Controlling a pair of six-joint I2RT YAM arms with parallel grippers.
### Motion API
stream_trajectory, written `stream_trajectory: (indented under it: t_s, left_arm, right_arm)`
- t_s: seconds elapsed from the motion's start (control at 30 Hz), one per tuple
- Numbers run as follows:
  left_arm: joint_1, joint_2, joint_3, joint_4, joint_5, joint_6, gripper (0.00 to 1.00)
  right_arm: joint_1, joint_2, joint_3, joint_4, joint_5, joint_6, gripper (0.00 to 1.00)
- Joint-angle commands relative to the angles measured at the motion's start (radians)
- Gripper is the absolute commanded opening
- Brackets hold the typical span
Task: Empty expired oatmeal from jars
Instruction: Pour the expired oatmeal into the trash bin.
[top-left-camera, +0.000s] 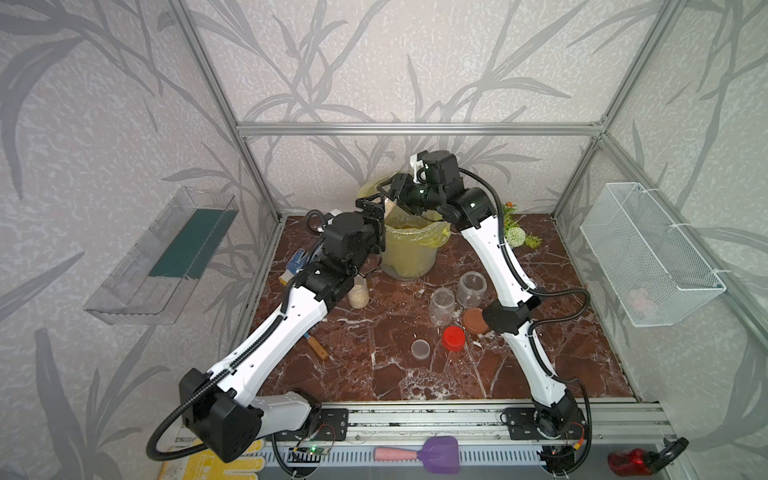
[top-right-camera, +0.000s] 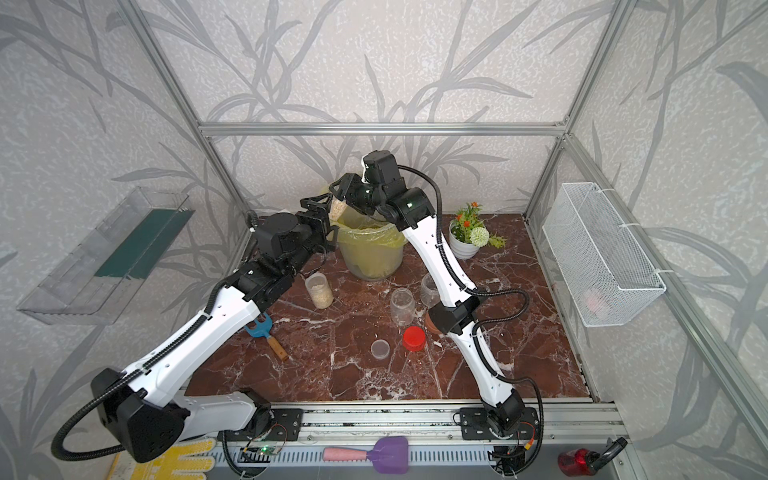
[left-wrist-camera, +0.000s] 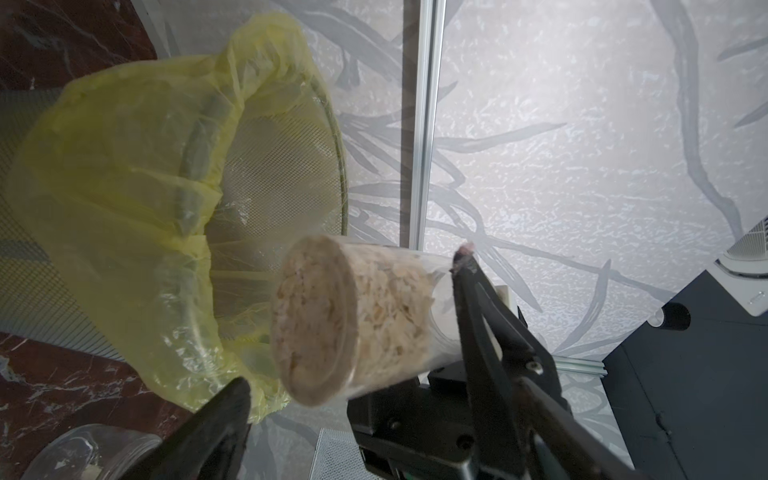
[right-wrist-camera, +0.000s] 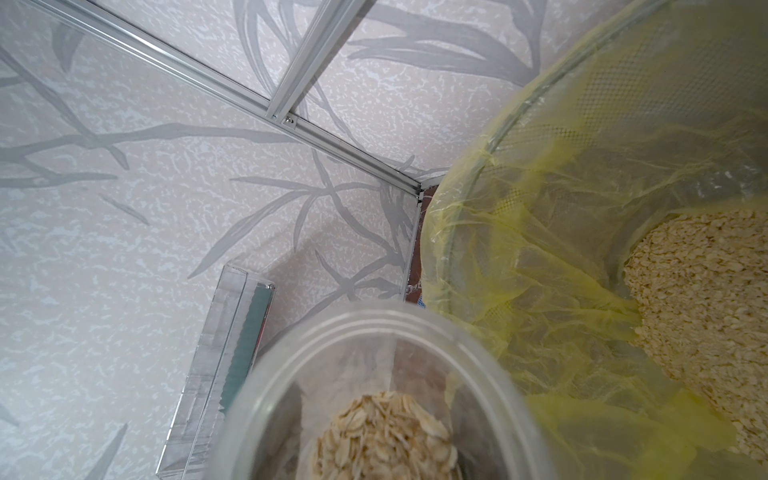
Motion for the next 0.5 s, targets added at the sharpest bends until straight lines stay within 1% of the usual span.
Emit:
stream_trajectory:
  t_s: [0.0, 0.1, 0.33, 0.47]
  left_arm:
    - [0.002, 0.019, -0.002, 0.066, -0.035, -0.173, 0.95]
    - [0.003, 0.040, 0.011, 0.111, -0.087, -0.206, 0.95]
    - [-0.002, 0.115, 0.037, 0.215, -0.156, -0.291, 0.94]
    - [-0.002, 0.151, 0.062, 0.245, -0.192, -0.301, 0.93]
  right_arm:
    - [-0.004, 0.019, 0.075, 0.071, -0.021, 0.032, 0.23]
    - [-0.004, 0.027, 0.074, 0.083, -0.030, 0.046, 0.22]
    - [0.000, 0.043, 0.081, 0.117, -0.038, 0.083, 0.21]
    - [0.002, 0.041, 0.078, 0.124, -0.036, 0.093, 0.20]
